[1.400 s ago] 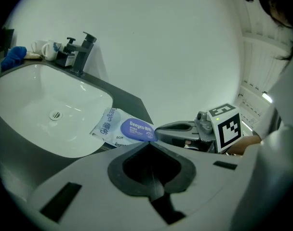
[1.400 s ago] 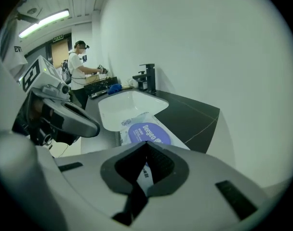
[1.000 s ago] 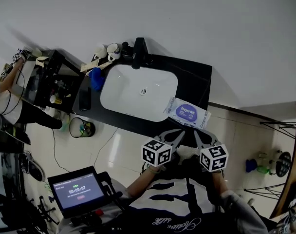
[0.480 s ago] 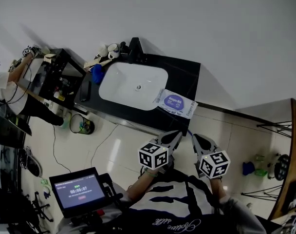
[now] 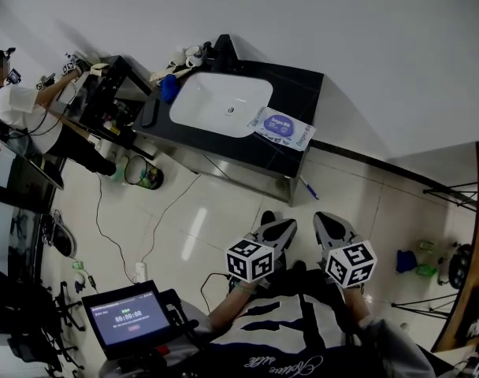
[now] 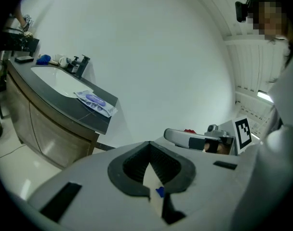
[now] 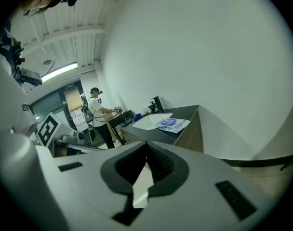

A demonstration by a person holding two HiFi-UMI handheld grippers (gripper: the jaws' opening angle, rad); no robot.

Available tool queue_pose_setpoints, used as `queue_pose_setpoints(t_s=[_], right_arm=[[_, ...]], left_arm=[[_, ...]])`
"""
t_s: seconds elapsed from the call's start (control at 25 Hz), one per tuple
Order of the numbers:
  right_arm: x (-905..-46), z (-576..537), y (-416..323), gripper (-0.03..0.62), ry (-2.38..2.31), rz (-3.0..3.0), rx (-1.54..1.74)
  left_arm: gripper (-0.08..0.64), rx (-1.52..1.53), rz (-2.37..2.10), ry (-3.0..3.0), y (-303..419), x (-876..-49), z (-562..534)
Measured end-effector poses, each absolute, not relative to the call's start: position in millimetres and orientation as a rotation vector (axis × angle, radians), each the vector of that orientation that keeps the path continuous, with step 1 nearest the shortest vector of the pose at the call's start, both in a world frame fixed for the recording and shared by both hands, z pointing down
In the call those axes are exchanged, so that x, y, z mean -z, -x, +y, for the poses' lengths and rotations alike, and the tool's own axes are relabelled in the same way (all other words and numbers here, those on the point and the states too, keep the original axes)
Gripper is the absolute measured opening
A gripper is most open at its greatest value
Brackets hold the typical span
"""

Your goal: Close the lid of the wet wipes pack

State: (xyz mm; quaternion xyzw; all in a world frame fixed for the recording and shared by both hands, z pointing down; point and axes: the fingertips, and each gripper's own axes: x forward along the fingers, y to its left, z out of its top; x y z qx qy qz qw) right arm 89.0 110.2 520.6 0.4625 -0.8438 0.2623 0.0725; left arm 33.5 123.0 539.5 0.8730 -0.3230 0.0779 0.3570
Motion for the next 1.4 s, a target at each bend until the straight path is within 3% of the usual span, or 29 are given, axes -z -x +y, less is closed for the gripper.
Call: queue_pose_setpoints(t_s=[0.56,1.4], right_arm=[[-467,156,-44,-0.002,-1.361,-2.636,-0.751],[-508,177,3,-0.002,-1.383,-2.633,-0.754]], left_arm=[[0.000,-0.108,-0.873,-2.311,1,-477,164],[0.000,-0.114,-0.876,-2.318,56,-523,180]])
